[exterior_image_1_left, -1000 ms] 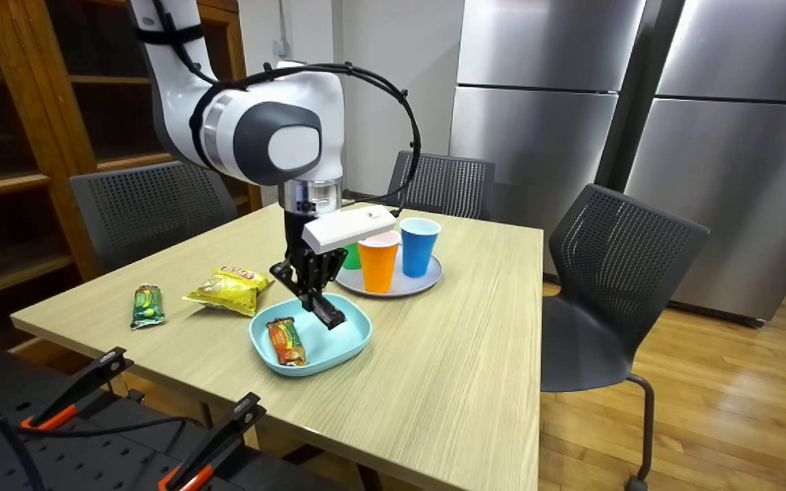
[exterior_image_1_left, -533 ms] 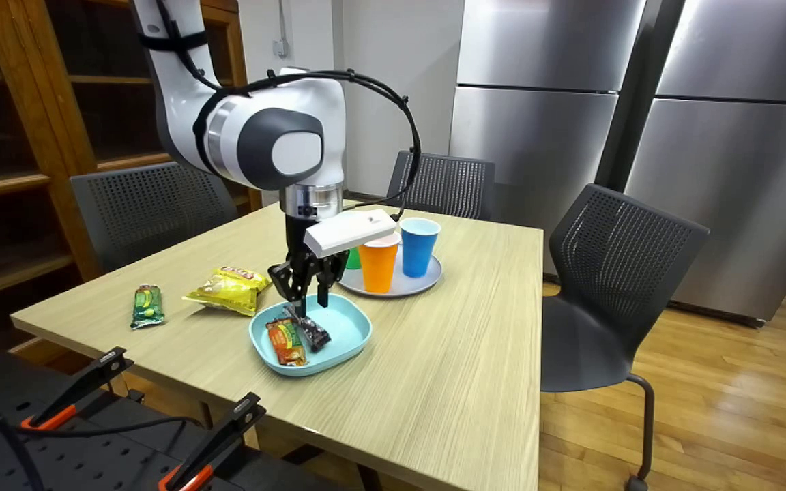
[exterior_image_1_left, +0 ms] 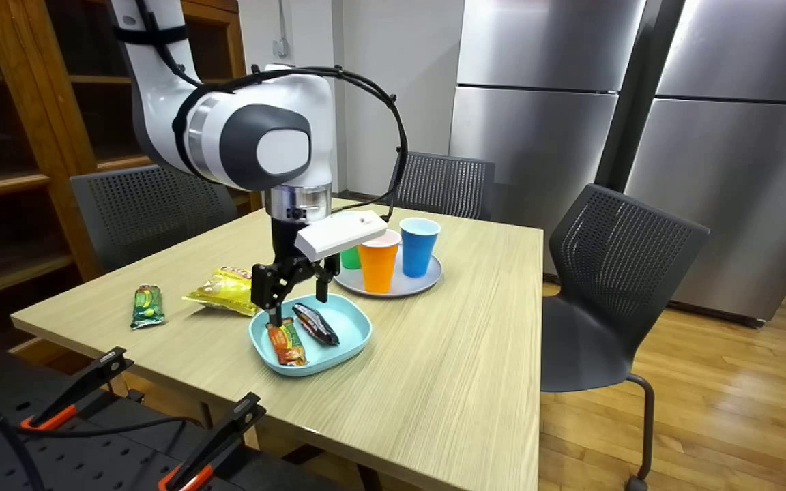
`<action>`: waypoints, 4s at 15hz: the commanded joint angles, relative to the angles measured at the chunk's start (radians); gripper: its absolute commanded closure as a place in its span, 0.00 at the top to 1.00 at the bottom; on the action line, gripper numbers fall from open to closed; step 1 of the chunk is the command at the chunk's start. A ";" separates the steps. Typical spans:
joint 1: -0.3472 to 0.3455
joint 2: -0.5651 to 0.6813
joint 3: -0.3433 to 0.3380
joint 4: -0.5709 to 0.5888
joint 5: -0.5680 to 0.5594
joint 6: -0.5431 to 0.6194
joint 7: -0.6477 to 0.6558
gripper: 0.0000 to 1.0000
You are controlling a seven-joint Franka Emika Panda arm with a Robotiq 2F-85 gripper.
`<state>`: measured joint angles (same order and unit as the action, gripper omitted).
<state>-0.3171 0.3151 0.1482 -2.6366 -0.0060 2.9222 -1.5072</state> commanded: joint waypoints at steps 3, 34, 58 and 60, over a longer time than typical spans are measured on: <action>-0.019 -0.152 0.040 -0.147 -0.004 0.013 -0.133 1.00; 0.302 -0.106 0.092 -0.109 0.251 0.128 0.198 1.00; 0.501 0.059 0.002 0.098 -0.246 0.012 0.928 1.00; 0.499 0.053 0.033 0.099 -0.213 0.005 0.953 1.00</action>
<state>0.2185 0.3732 0.1270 -2.5411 -0.2033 2.9390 -0.6135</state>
